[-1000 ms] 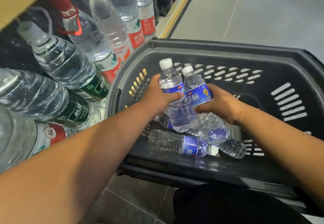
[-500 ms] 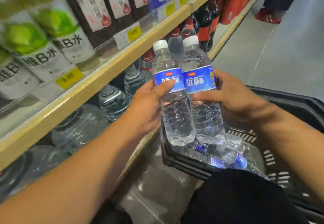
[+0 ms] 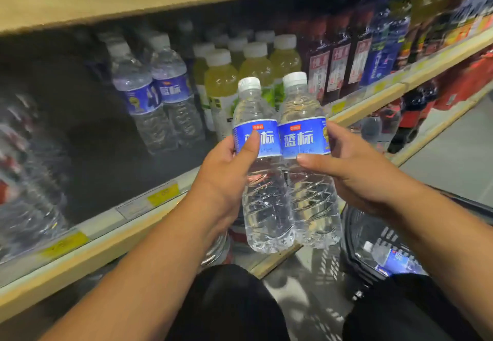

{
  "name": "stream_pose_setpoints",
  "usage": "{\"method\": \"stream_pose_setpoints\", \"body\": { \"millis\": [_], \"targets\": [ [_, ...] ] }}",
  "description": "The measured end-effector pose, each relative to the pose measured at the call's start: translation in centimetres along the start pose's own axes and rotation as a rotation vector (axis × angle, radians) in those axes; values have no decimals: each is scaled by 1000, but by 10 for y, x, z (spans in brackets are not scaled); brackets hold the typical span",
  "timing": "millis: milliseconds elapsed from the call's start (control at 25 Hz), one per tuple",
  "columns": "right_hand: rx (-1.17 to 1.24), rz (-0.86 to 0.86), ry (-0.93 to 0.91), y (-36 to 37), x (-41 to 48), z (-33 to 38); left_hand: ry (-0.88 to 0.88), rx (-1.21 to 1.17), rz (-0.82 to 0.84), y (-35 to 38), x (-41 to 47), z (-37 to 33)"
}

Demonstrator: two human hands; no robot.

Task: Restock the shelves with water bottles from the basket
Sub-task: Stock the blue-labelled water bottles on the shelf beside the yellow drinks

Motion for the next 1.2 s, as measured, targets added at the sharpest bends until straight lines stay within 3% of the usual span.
{"method": "stream_pose_setpoints", "body": {
  "millis": [280, 560, 760, 1040, 1200],
  "targets": [
    [-53, 139, -50, 98, 45, 6, 78, 55, -119, -90, -46, -46],
    [-125, 217, -123, 138, 93, 12, 100, -17, -311, -142, -52, -65],
    [-179, 108, -217, 139, 112, 14, 128, -4, -351, -146, -43, -67],
    [-70, -21, -332, 124, 123, 31, 129, -48, -431, -150, -44, -70],
    [-89, -86, -315, 119, 134, 23, 117, -41, -489, -155, -50, -74]
  ]
}}
Point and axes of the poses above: each hand's wrist, its own x-axis towards the middle knuckle, its own y-axis out of the palm, z = x × y, the point moved 8 cm from there along x, towards the middle knuckle, and after that the axes turned 7 degrees about z, right-handed, at the moved point
